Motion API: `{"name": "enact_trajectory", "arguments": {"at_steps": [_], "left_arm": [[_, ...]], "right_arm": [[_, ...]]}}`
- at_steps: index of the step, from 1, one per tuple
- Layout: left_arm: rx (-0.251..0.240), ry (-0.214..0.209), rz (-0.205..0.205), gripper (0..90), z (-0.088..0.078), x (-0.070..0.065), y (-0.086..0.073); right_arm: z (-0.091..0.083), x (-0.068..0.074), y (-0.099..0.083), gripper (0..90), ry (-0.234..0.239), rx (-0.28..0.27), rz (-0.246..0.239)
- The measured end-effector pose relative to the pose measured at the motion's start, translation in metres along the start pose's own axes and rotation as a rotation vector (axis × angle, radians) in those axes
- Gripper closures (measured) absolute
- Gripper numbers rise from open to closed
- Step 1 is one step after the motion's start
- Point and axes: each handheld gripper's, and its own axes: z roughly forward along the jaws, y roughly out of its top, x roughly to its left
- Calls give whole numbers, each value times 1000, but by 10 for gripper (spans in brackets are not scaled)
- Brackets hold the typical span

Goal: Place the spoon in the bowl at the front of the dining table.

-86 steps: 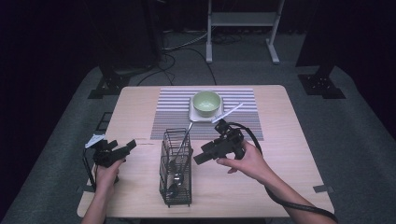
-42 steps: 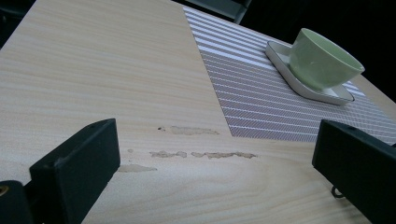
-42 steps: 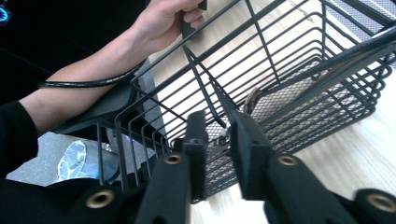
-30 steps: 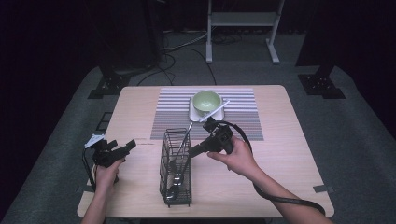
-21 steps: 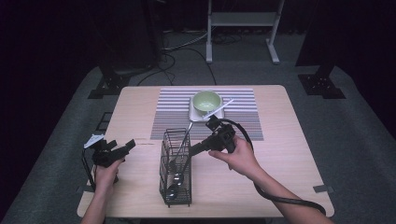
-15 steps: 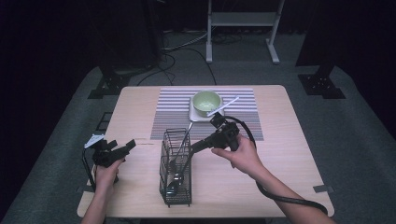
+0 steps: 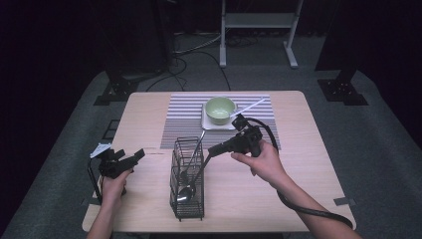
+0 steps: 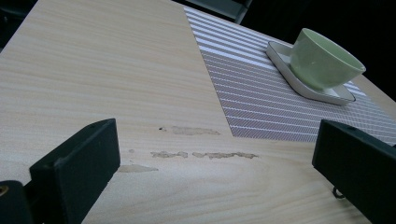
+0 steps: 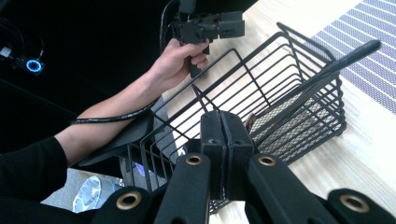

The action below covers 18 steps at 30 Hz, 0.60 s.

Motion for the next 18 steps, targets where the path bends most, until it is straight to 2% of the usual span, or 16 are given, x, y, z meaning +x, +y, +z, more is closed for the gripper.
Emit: {"name": "enact_trajectory", "arguments": {"at_steps": [4, 18], "left_arm": [[1, 0, 3, 0, 0, 0, 0], [1, 0, 2, 0, 0, 0, 0]], "right_arm": [[-5, -1, 1, 887, 13, -13, 14], [-11, -1, 1, 887, 17, -23, 20]]}}
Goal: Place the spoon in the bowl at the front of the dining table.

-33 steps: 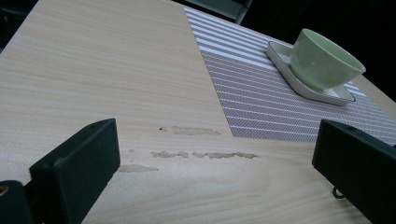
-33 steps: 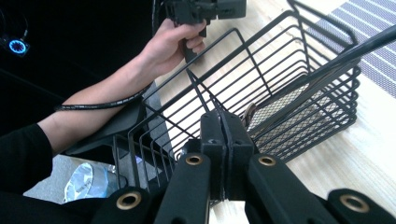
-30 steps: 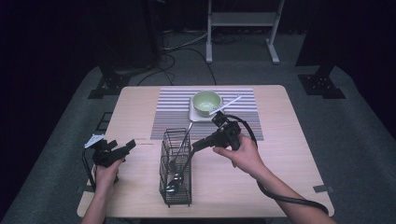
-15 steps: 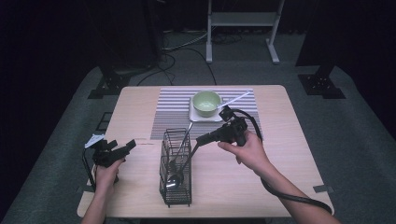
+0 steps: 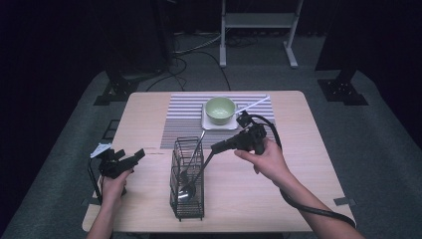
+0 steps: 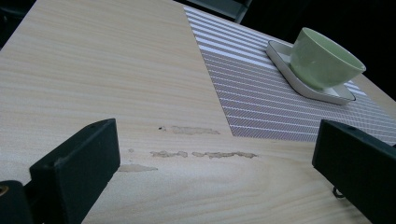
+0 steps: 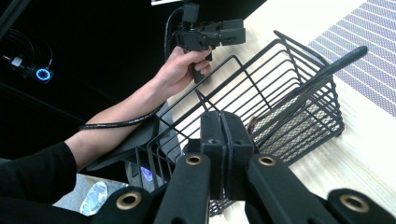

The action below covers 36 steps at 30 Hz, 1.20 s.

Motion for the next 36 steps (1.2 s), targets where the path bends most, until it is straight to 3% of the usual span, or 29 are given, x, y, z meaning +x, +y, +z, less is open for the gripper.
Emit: {"name": "enact_trajectory", "arguments": {"at_steps": [36], "left_arm": [[0, -1, 1, 0, 1, -1, -1]], "right_arm": [[-40, 2, -1, 887, 4, -90, 18]]}}
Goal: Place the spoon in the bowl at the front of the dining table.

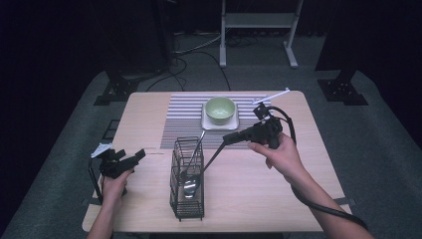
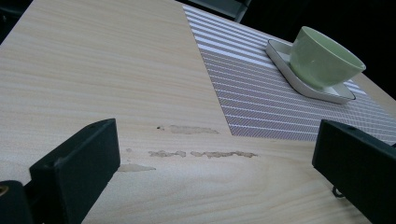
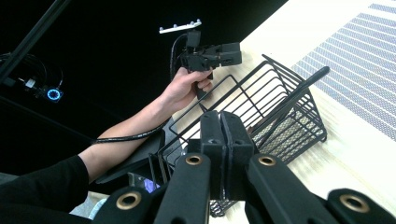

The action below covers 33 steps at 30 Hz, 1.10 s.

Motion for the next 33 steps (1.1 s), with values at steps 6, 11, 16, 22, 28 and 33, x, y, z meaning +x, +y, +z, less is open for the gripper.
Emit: {"name": "enact_trajectory", "arguments": {"at_steps": [6, 11, 16, 22, 28, 33], "left_arm": [[-1, 0, 0, 0, 0, 0, 0], [-1, 0, 0, 0, 0, 0, 0], [1, -1, -1, 0, 0, -1, 0], [0, 1, -1, 0, 0, 0, 0], [0, 0, 0, 0, 0, -1, 0], [4, 0, 2, 0, 0, -1, 0]], "right_arm": [[-7, 0, -1, 887, 2, -14, 10], [-14, -1, -4, 887, 4, -23, 18], [-21, -2, -6, 887, 3, -35, 27], [-32, -3, -9, 887, -2, -48, 34], [-41, -6, -14, 887, -10, -64, 45], [-48, -9, -18, 887, -18, -73, 54]]}}
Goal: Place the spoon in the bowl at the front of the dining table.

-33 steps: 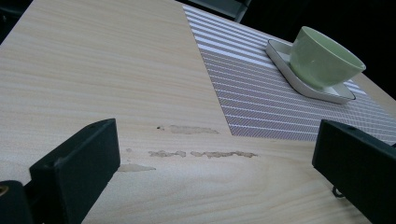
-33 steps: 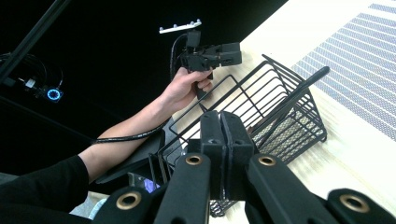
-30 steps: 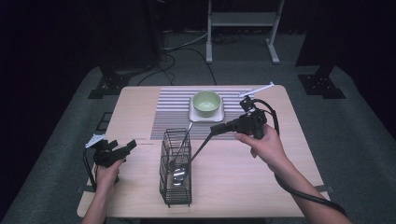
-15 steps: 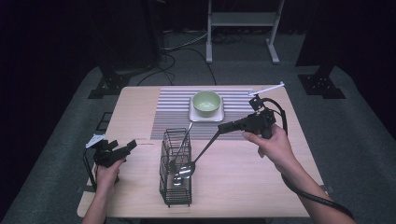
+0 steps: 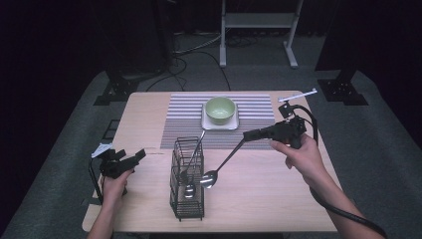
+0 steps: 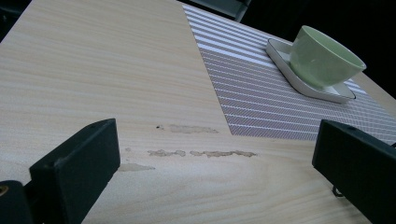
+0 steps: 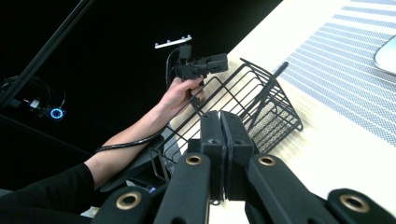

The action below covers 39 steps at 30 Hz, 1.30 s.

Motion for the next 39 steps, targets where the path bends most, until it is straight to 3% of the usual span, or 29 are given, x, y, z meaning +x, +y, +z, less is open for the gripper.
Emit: {"name": "enact_trajectory", "arguments": {"at_steps": [19, 39], "left_arm": [[-2, 0, 0, 0, 0, 0, 0], [-2, 2, 1, 0, 0, 0, 0]], "right_arm": [[-13, -13, -13, 887, -35, -11, 32], [-18, -38, -34, 887, -65, -9, 92]]}}
